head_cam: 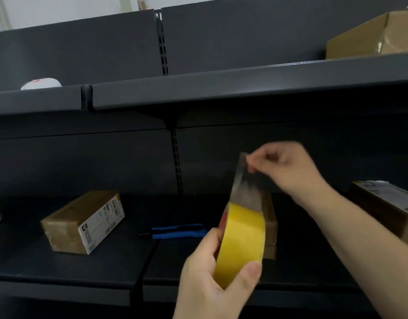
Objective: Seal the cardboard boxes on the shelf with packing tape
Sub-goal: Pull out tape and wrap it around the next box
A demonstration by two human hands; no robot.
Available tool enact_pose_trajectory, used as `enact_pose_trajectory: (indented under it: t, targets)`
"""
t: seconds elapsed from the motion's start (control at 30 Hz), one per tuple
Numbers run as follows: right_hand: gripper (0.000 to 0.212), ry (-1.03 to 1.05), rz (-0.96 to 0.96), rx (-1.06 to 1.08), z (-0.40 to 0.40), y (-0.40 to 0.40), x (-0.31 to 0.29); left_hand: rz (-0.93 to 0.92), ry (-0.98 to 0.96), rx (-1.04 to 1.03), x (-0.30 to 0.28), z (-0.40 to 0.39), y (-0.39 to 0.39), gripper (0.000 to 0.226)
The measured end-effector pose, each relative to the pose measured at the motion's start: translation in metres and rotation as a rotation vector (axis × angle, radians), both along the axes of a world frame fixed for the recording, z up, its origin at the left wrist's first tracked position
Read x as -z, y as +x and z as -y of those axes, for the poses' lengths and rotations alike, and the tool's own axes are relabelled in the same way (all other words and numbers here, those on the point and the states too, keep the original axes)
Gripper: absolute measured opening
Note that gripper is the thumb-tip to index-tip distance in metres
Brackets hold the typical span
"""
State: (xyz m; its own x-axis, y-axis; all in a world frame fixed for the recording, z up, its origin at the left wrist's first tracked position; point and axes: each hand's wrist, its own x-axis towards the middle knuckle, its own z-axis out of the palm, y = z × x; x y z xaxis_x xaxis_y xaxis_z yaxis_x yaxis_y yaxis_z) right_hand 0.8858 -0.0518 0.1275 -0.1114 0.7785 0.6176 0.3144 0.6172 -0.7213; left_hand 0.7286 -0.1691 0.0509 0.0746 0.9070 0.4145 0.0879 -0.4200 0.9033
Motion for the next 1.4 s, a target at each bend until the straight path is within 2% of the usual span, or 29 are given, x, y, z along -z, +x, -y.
enact_pose_trajectory:
  t: [0.03,0.1,0.17,0.23,0.37,0.47,0.57,0.67,0.8,0.87,1.0,1.03,1.1,1.2,1.3,1.33,1.4]
  targets:
    - [0.022,0.017,-0.017,0.053,-0.012,0.006,-0.007,0.078,-0.088,0.074,0.0,0.001,0.001,0.035]
    - [0.021,0.014,0.077,0.152,-0.038,0.015,-0.018,0.198,-0.245,0.229,0.0,0.002,0.002,0.041]
    - [0.021,-0.09,0.2,0.224,-0.066,0.023,-0.018,0.22,-0.288,0.332,0.004,0.005,0.005,0.053]
    - [0.017,-0.231,0.274,0.226,-0.09,0.028,-0.012,0.229,-0.296,0.343,0.007,0.007,0.008,0.064]
    - [0.01,-0.444,0.302,0.145,-0.118,0.028,0.013,0.189,-0.362,0.219,0.01,0.006,0.011,0.072]
    - [0.008,-0.536,0.336,0.14,-0.126,0.029,0.029,0.074,-0.424,0.134,0.015,0.001,0.014,0.068]
    - [0.013,-0.592,0.34,0.137,-0.129,0.035,0.033,0.08,-0.426,0.104,0.017,-0.001,0.018,0.063]
    - [0.015,-0.606,0.359,0.133,-0.131,0.04,0.031,0.147,-0.457,0.154,0.017,-0.002,0.02,0.049]
    - [0.018,-0.607,0.357,0.138,-0.133,0.04,0.033,0.186,-0.502,0.175,0.023,-0.004,0.02,0.066]
    - [0.021,-0.615,0.383,0.144,-0.133,0.039,0.042,0.161,-0.544,0.154,0.024,-0.006,0.019,0.067]
    - [0.029,-0.732,0.407,0.204,-0.137,0.037,0.059,0.095,-0.59,0.135,0.028,-0.011,0.014,0.032]
    - [0.031,-0.784,0.387,0.206,-0.139,0.037,0.06,0.1,-0.591,0.119,0.028,-0.013,0.014,0.031]
    - [0.036,-0.873,0.346,0.221,-0.14,0.035,0.061,0.14,-0.589,0.105,0.026,-0.015,0.016,0.036]
    - [0.036,-0.897,0.352,0.276,-0.139,0.028,0.059,0.202,-0.562,0.159,0.029,-0.013,0.013,0.046]
    - [0.027,-0.95,0.57,0.285,-0.132,0.02,0.063,0.256,-0.55,0.225,0.031,-0.012,0.008,0.042]
    - [0.026,-0.95,0.601,0.293,-0.132,0.02,0.069,0.26,-0.549,0.245,0.031,-0.011,0.007,0.042]
    - [0.024,-0.846,0.525,0.311,-0.137,0.023,0.077,0.275,-0.558,0.264,0.03,-0.01,0.005,0.046]
